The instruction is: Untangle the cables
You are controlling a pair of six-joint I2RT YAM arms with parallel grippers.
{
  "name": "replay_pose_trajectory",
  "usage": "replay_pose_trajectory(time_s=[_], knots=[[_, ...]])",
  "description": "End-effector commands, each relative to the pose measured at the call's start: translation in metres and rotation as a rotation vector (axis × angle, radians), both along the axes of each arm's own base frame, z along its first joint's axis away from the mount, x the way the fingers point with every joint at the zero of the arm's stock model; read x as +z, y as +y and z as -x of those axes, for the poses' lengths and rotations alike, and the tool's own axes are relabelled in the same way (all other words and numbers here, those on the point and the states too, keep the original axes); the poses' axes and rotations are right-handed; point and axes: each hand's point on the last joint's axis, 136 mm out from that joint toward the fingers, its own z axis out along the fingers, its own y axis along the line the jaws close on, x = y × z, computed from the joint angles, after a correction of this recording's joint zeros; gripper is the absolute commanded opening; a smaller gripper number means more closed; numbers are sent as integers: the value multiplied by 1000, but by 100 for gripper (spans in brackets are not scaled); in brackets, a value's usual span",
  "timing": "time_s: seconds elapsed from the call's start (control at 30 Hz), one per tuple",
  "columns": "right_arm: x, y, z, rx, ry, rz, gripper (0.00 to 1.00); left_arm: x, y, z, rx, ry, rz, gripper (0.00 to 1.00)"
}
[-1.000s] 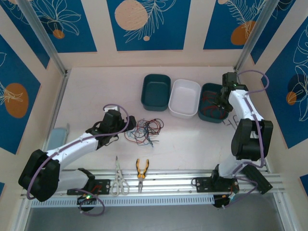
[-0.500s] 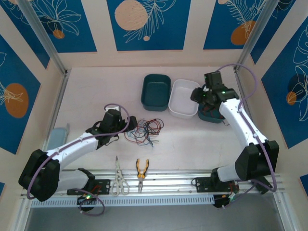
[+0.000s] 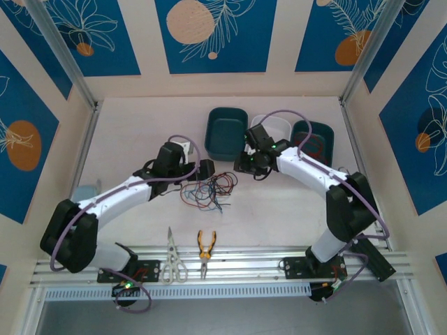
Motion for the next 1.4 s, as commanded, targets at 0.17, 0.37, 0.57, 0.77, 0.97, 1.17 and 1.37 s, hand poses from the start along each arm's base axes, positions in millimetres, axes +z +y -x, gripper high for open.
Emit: replay_pose_trajectory(time_s=[0.17,0.37,0.57,0.77,0.97,1.17,1.37], knots=[[-33,35,21,44,121,-66,36,-24,-27,14,-128,116,13,92],[-49,39,27,51,155,-44,34,-41,-25,16,-110,153,-7,88],[-60,36,28,35,181,-20,33,-54,-20,18,-90,177,-25,83],[-71,37,30,26,208,-13,31,-61,-19,18,-74,190,-23,70],[-76,40,26,21,208,-16,26,-63,-19,18,-68,196,-18,60],[-83,37,25,9,217,10,25,-65,-16,18,-58,195,-29,57],[-86,39,21,7,214,9,19,-66,-14,18,-51,198,-36,51]])
